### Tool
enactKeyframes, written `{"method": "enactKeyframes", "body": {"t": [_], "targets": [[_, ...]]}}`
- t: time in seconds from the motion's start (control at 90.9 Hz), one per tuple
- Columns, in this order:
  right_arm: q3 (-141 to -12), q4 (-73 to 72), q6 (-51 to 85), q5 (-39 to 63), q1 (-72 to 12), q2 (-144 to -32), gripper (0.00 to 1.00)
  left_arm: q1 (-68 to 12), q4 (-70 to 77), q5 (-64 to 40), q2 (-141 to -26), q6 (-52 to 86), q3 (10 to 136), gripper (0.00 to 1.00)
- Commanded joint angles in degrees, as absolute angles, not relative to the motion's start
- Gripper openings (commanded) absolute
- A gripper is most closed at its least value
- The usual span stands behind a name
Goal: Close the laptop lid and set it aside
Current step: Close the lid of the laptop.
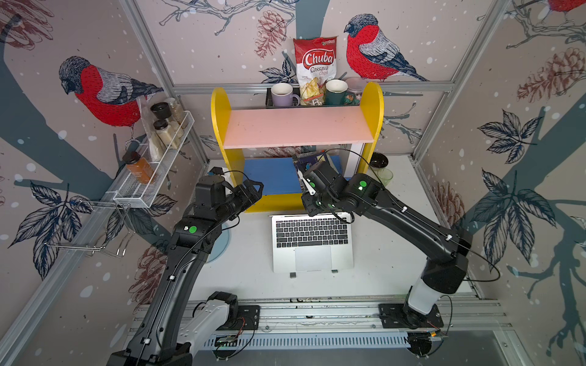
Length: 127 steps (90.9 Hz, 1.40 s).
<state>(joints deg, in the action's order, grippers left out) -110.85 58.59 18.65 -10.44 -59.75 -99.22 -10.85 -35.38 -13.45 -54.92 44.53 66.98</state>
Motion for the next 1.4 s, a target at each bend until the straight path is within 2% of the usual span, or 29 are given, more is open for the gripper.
{"method": "enactKeyframes", "body": {"t": [0.0, 0.473, 0.935, 1.232, 1.387], "targets": [[-109.79, 58.94, 19.64, -10.03, -60.17, -98.5, 0.29, -10.91, -33.74, -13.87, -54.67, 44.62, 66.8, 0.85], [-105.15, 56.88, 20.88, -10.07, -60.55, -96.62, 0.29, -10.95, -33.31, -15.55, -54.36, 44.69, 65.37, 0.86], [-100.56, 55.96, 22.07, -10.27, -61.12, -92.62, 0.27, -12.79, -34.17, -22.96, -51.42, 46.4, 65.48, 0.85], [-96.04, 53.91, 23.35, -10.55, -61.51, -89.33, 0.42, -19.49, -36.82, -20.47, -48.43, 47.83, 66.18, 0.83], [-93.48, 53.07, 23.85, -10.7, -61.52, -87.73, 0.46, -25.68, -35.85, -17.9, -48.52, 49.57, 65.33, 0.81]]}}
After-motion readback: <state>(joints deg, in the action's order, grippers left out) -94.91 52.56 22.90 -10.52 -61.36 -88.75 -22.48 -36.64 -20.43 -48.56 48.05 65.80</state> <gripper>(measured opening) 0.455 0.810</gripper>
